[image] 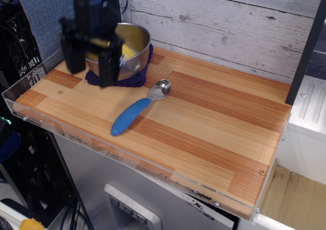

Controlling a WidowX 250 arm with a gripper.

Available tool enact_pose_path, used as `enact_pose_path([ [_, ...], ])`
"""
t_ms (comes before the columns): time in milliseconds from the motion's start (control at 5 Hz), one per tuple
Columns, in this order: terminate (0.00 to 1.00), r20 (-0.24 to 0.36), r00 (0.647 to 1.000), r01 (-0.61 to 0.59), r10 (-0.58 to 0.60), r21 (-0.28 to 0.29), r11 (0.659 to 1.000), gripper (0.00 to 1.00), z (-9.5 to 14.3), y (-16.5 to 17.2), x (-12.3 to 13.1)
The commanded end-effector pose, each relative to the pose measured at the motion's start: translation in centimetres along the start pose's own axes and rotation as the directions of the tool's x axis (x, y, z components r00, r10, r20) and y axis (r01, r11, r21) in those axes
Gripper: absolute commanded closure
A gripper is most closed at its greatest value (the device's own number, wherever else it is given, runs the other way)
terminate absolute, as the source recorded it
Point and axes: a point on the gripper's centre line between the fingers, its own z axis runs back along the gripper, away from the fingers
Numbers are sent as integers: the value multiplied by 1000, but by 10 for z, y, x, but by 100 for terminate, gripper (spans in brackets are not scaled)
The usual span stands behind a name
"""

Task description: Hold the blue spoon from center of the table and place it on right edge of the table.

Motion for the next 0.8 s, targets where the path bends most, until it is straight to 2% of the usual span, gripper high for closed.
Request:
enact_pose_path([
  [0,0,91,996,3,-5,28,1000,0,-37,-14,12],
  [200,0,86,996,37,-36,-9,999,0,-47,-23,21],
  [600,0,80,995,70,-67,-26,997,0,-56,-30,31],
])
